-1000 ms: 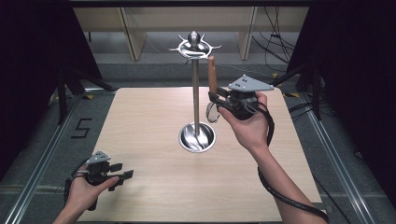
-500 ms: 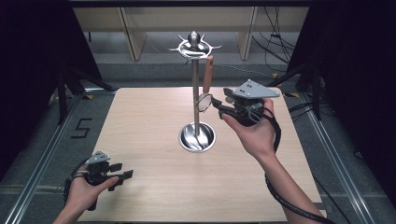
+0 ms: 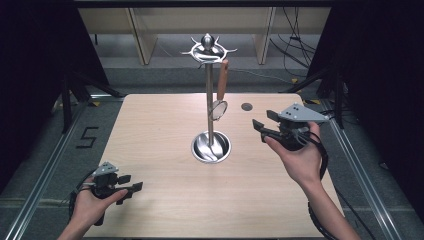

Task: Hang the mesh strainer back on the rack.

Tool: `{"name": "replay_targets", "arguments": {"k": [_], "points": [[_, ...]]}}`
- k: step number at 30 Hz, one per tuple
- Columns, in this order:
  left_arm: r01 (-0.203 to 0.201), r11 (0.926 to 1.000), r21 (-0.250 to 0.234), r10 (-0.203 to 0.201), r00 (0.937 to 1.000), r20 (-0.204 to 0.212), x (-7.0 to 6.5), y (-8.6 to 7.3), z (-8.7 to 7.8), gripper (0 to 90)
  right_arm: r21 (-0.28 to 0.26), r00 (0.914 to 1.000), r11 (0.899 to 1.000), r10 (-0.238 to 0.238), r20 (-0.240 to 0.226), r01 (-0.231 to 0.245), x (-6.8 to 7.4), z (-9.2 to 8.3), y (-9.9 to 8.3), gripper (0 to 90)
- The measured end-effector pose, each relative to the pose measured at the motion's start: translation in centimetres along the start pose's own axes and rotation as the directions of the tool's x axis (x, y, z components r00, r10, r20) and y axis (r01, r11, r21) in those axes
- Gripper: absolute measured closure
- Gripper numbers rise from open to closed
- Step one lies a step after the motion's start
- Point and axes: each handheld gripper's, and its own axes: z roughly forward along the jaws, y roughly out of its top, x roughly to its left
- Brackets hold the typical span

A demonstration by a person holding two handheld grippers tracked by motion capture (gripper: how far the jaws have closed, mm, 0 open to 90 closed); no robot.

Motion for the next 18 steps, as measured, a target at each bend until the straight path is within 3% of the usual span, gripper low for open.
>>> {"name": "replay_targets", "arguments": {"k": [18], "points": [[0.019, 0.9996, -0.019, -0.019, 0.9998, 0.003, -0.2, -0.1, 0.1, 38.0, 0.092, 0.9955, 0.992, 0.078, 0.053, -0.083, -2.6, -0.6, -5.7, 44.3]]}}
